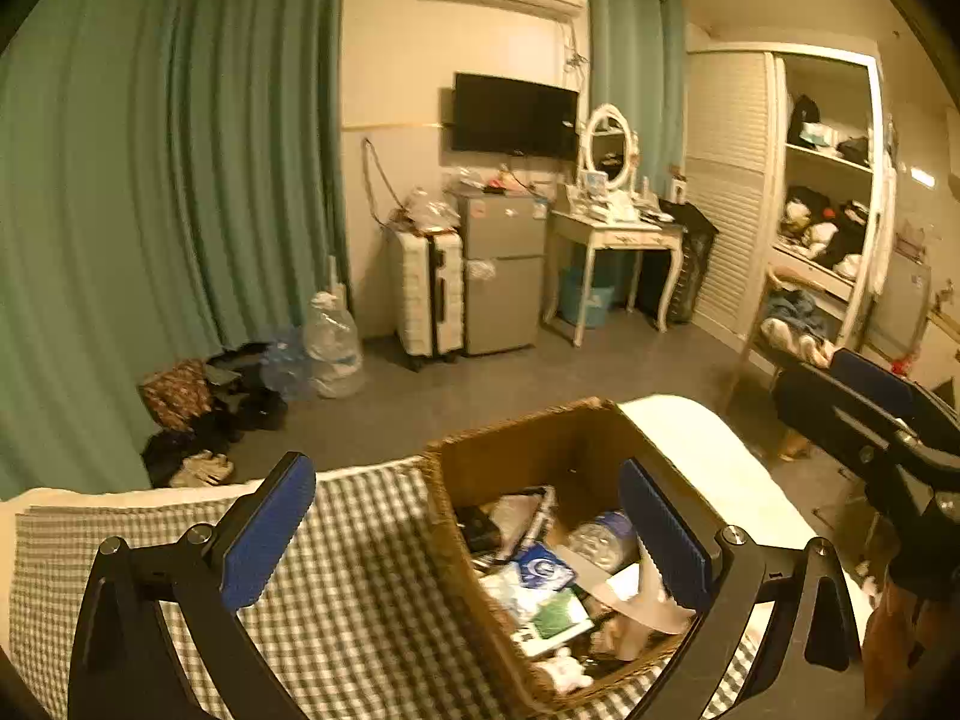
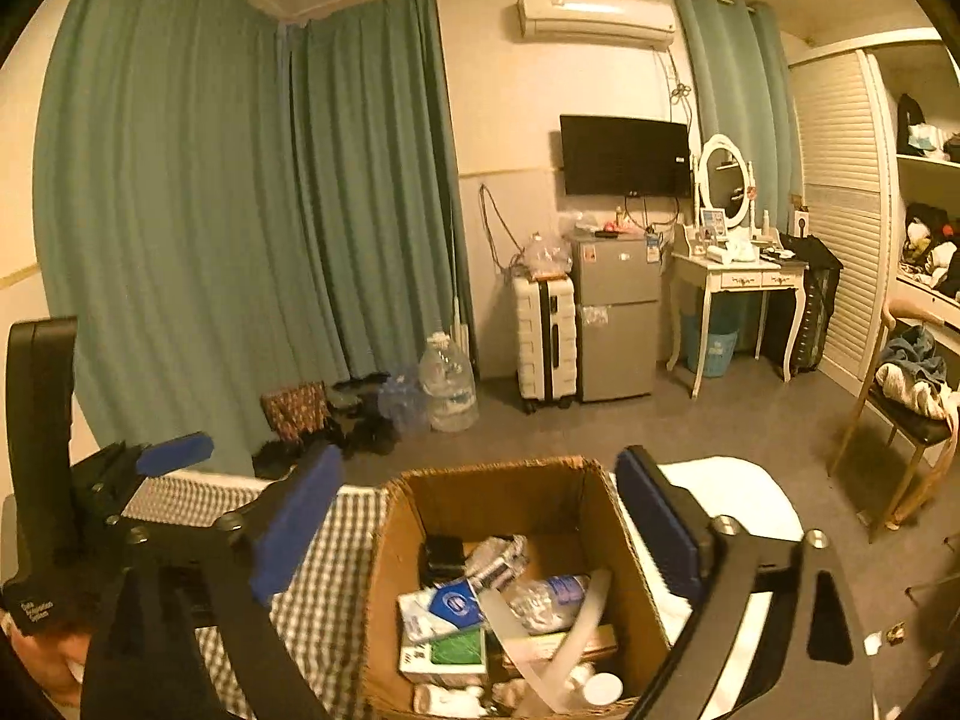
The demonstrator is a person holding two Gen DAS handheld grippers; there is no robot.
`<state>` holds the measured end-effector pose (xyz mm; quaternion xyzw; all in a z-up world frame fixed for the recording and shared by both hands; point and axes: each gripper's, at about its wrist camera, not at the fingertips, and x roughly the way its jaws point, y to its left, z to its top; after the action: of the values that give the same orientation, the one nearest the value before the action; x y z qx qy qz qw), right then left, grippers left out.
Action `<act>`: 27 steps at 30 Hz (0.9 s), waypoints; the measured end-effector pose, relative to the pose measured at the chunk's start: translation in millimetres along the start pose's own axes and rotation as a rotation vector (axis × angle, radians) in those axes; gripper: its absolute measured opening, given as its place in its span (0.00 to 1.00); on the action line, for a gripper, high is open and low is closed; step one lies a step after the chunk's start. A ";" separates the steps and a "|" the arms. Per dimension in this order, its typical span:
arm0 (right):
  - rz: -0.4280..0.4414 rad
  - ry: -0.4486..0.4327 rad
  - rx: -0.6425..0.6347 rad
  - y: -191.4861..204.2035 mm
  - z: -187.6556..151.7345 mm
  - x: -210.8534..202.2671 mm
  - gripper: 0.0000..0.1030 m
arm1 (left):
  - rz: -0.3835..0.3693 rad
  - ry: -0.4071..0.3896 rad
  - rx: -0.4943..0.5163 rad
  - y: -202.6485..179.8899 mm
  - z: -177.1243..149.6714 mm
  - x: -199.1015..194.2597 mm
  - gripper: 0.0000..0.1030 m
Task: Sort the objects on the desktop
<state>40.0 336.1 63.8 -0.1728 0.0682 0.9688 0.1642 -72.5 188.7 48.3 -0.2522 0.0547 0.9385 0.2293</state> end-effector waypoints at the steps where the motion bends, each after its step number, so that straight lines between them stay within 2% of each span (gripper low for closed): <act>1: -0.001 -0.005 0.001 1.7 2.0 -0.1 0.95 | 0.012 -0.007 -0.003 3.0 0.0 -3.5 1.00; 4: 0.007 -0.016 0.013 8.8 5.7 -0.9 1.00 | 0.051 -0.022 -0.013 16.5 -1.2 -13.8 1.00; 13: 0.028 0.017 0.006 37.2 5.6 5.9 1.00 | 0.110 -0.016 -0.052 53.6 -6.3 -38.3 1.00; 16: 0.041 0.026 0.003 52.3 2.3 8.2 1.00 | 0.137 -0.032 -0.041 64.8 -10.2 -48.4 1.00; 19: 0.060 0.037 -0.003 68.5 -1.0 12.5 1.00 | 0.132 -0.034 -0.026 79.0 -16.3 -57.0 1.00; 21: 0.072 0.042 -0.007 79.9 -4.5 17.3 1.00 | 0.125 -0.036 -0.043 94.3 -19.7 -61.6 1.00; 27: 0.101 0.070 -0.016 119.5 -16.0 34.2 1.00 | 0.188 -0.021 -0.087 135.9 -32.9 -71.2 1.00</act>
<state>-26.1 231.2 45.7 -0.2041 0.0749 0.9697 0.1114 -65.4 32.1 53.5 -0.2459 0.0350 0.9600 0.1295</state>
